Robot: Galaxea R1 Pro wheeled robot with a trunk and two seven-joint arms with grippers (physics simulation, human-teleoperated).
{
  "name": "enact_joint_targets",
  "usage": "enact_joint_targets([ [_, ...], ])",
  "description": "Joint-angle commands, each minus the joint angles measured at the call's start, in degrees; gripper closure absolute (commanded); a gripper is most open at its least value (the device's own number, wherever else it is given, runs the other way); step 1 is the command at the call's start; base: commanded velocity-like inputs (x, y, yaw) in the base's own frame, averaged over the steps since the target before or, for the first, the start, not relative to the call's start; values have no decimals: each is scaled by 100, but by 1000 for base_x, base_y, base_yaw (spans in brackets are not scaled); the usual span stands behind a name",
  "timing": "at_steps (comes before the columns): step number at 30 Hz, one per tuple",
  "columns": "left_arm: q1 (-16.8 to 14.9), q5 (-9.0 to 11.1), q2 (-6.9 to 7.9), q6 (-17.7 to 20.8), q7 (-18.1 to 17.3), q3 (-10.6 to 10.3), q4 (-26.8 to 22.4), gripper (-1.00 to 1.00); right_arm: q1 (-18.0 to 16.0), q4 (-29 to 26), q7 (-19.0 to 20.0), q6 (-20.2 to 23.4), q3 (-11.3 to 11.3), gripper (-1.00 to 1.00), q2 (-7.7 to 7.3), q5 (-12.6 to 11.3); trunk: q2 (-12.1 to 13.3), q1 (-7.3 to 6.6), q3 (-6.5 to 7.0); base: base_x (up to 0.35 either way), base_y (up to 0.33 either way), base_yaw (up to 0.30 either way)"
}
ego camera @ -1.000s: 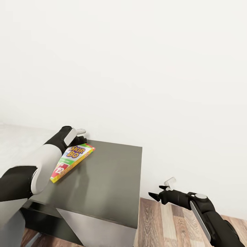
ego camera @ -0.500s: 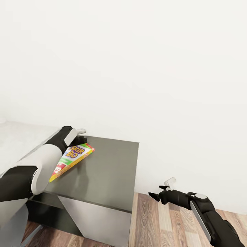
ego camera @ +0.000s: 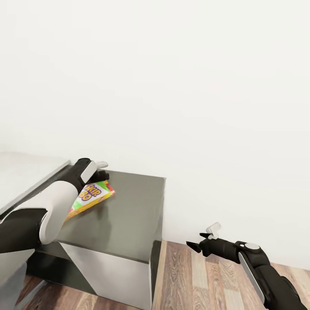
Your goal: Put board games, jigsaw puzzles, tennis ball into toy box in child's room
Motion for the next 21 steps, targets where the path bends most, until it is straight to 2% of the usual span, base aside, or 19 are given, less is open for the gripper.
enact_joint_targets([
  [1,-3,78,1,18,44,-13,-5,-100,-3,-3,-1,43,7,-100,-4,-30,-3,-1,-6,0,-272,0],
  [11,-3,85,1,15,40,-5,-8,-100,-3,-3,-1,43,8,-100,-4,-30,-3,-1,-6,-50,-105,0],
  [21,-3,81,2,11,51,-10,-9,-100,-3,3,-9,43,11,-100,-4,-30,-3,-1,-6,-9,42,0],
])
